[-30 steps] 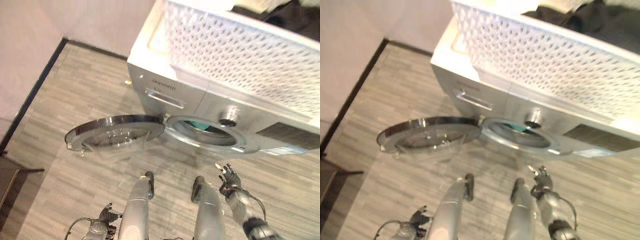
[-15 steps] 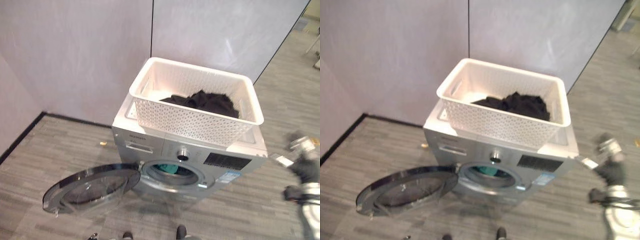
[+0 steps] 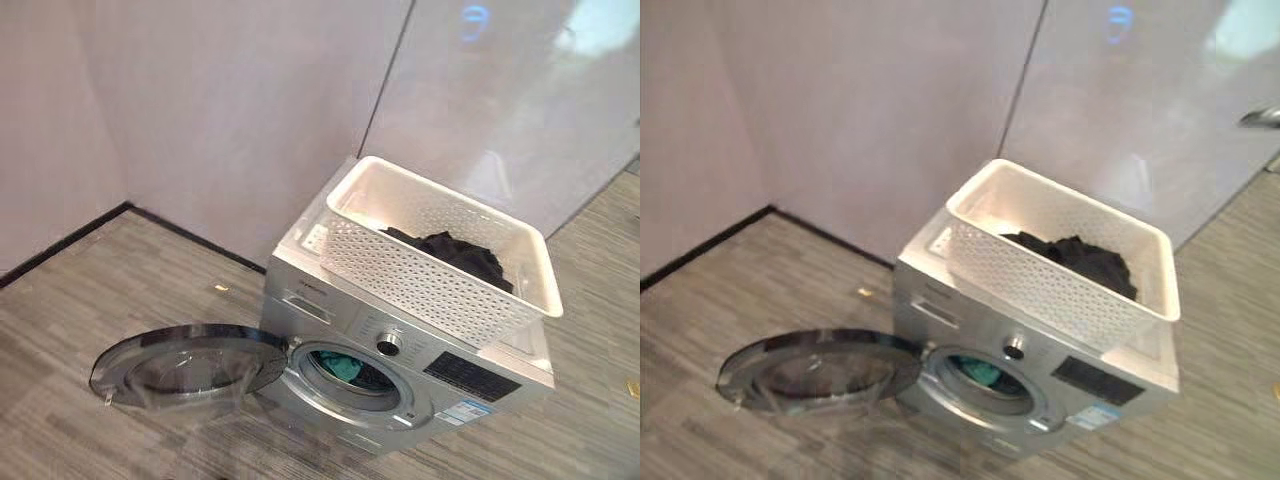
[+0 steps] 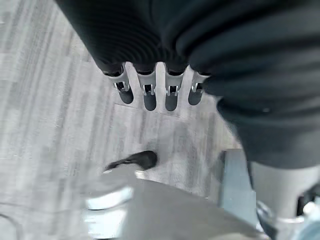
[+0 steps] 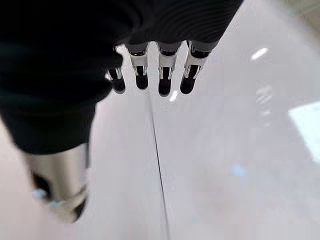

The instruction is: Grab the laundry basket,head to the washer,open it,put in the laundry and shut it.

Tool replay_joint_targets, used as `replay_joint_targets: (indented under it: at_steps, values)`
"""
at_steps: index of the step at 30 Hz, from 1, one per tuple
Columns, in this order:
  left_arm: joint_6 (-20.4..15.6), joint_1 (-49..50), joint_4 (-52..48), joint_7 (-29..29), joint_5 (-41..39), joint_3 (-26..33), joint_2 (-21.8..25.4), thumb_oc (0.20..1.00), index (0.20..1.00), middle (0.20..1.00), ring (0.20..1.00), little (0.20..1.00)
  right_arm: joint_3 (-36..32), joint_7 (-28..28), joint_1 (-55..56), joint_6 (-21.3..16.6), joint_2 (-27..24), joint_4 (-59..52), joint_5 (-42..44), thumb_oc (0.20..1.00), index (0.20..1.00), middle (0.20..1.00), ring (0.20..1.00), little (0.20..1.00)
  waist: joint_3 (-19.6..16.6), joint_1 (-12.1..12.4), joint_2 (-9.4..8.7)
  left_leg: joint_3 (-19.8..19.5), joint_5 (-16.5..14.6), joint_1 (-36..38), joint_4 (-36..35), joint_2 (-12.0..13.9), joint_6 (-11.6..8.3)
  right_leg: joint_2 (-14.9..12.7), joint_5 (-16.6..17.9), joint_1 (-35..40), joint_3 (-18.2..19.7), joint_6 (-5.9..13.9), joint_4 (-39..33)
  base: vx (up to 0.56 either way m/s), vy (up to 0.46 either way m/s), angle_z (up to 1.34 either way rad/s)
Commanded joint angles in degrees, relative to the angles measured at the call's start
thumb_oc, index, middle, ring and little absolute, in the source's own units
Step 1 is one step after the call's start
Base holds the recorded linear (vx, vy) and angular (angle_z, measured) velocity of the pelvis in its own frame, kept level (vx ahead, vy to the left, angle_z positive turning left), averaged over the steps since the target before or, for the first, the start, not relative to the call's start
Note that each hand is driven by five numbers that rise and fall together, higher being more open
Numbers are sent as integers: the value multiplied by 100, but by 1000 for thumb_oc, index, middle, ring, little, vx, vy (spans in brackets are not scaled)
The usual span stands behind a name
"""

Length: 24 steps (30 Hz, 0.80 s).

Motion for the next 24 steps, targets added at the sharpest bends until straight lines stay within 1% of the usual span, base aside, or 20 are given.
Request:
replay_joint_targets:
  at_steps: [1, 2, 3, 4, 6, 7, 8, 9, 10, 13, 18, 19, 20, 21, 22, 23, 24]
  values:
    - [21, 214, 294, -49, 186, -21, -22, 1000, 1000, 1000, 1000, 1000, 2320, 457, -2503, 163, -111, 433, -1415, 1000, 1000, 1000, 1000, 1000, 414, 497, 119, -14, -30, 261, -264, 120, -9, -94, 376, -267, -76, 167, 136, -4, -24, 24]
    - [29, 255, 276, -90, 185, 31, -39, 1000, 1000, 1000, 1000, 1000, 3234, 637, -3240, 197, -67, 430, -1471, 1000, 1000, 1000, 1000, 1000, 455, 515, 130, -32, -26, 222, -258, 145, -25, -79, 380, -270, -101, 166, 119, -34, -26, 3]
    - [34, 255, 256, -105, 153, 89, -91, 1000, 1000, 1000, 1000, 1000, 3736, 740, -3655, 182, -13, 368, -1398, 1000, 1000, 1000, 1000, 1000, 515, 508, 197, -63, 6, 144, -253, 158, -29, -73, 390, -307, -115, 162, 114, -69, -31, 7]
    - [31, 240, 222, -146, 86, 105, -137, 1000, 1000, 1000, 1000, 1000, 3906, 721, -3753, 177, -54, 336, -1388, 1000, 1000, 1000, 1000, 1000, 584, 490, 212, -114, 69, 25, -251, 156, -30, -88, 424, -389, -128, 171, 111, -83, -20, 16]
    - [30, 222, 203, -139, 56, 84, -167, 1000, 1000, 1000, 1000, 1000, 3864, 664, -3718, 191, -59, 375, -1406, 1000, 1000, 1000, 1000, 1000, 629, 486, 234, -168, 105, -77, -237, 155, -32, -84, 425, -449, -147, 165, 115, -46, -22, 19]
    - [33, 183, 198, -146, 46, 51, -176, 1000, 1000, 1000, 1000, 1000, 3801, 726, -3497, 180, -131, 239, -1522, 1000, 1000, 1000, 1000, 1000, 709, 479, 198, -220, 93, -123, -219, 186, -42, -57, 414, -480, -148, 151, 118, -8, -31, 14]
    - [34, 169, 182, -159, 51, 30, -163, 1000, 1000, 1000, 1000, 1000, 3864, 800, -3461, 184, -166, 177, -1569, 1000, 1000, 1000, 1000, 1000, 733, 479, 166, -225, 102, -154, -215, 195, -45, -61, 424, -501, -147, 150, 116, -11, -35, 11]
    - [35, 154, 147, -170, 56, 2, -164, 1000, 1000, 1000, 1000, 1000, 4067, 899, -3529, 183, -187, 96, -1650, 1000, 1000, 1000, 1000, 1000, 759, 493, 140, -244, 107, -176, -214, 201, -48, -56, 416, -513, -149, 145, 115, -7, -9, 10]
    - [35, 153, 147, -170, 56, 2, -170, 1000, 1000, 1000, 1000, 1000, 4095, 900, -3557, 183, -186, 98, -1647, 1000, 1000, 1000, 1000, 1000, 760, 491, 146, -244, 107, -176, -214, 201, -48, -56, 416, -514, -149, 145, 115, -4, -15, 8]
    - [28, 87, 86, -212, -17, 0, -199, 1000, 1000, 1000, 1000, 1000, 4376, 1104, -3595, 159, -263, -154, -1679, 1000, 1000, 1000, 1000, 1000, 795, 445, 64, -243, 125, -213, -221, 192, -38, -50, 431, -575, -103, 141, 106, -2, -3, 2]
    - [27, 22, 82, -204, -12, 0, -215, 1000, 1000, 1000, 1000, 1000, 4552, 1290, -3608, 172, -361, -292, -1605, 1000, 1000, 1000, 1000, 1000, 773, 377, 50, -181, 103, -184, -230, 197, -33, -37, 419, -610, -17, 135, 105, 2, 0, -5]
    - [28, 18, 94, -191, 9, 2, -237, 1000, 1000, 1000, 1000, 1000, 4525, 1372, -3561, 188, -366, -311, -1492, 1000, 1000, 1000, 1000, 1000, 762, 355, 73, -164, 97, -170, -232, 200, -32, -37, 418, -610, -5, 132, 105, 7, -4, -12]
    - [32, -9, 104, -219, 13, 12, -253, 1000, 1000, 1000, 1000, 1000, 4338, 1549, -3362, 228, -418, -417, -1132, 1000, 1000, 1000, 1000, 1000, 739, 298, 87, -109, 79, -126, -239, 205, -35, -27, 416, -613, 45, 136, 102, 7, -4, -15]
    - [32, -9, 104, -220, 13, 12, -242, 1000, 1000, 1000, 1000, 1000, 4287, 1553, -3312, 230, -419, -422, -1132, 1000, 1000, 1000, 1000, 1000, 740, 305, 77, -105, 78, -123, -240, 205, -35, -27, 417, -613, 50, 136, 102, 5, 5, -20]
    - [27, -14, 92, -256, -9, 40, -256, 1000, 1000, 1000, 1000, 1000, 3989, 1712, -3042, 282, -454, -516, -747, 1000, 1000, 1000, 1000, 1000, 729, 270, 102, -45, 67, -87, -244, 210, -34, -24, 417, -621, 106, 139, 98, -3, 8, -15]
    - [18, -5, 80, -281, -26, 40, -281, 1000, 1000, 1000, 1000, 1000, 3868, 1749, -2945, 300, -447, -523, -568, 1000, 1000, 1000, 1000, 1000, 722, 247, 125, -20, 59, -67, -249, 212, -31, -23, 419, -627, 125, 138, 94, -9, 11, -16]
    - [-6, 9, 66, -309, -44, 21, -246, 1000, 1000, 1000, 1000, 1000, 3717, 1896, -2768, 331, -443, -564, -510, 1000, 1000, 1000, 1000, 1000, 718, 239, 101, 17, 48, -35, -252, 218, -34, -20, 420, -633, 162, 141, 92, -10, 2, -18]
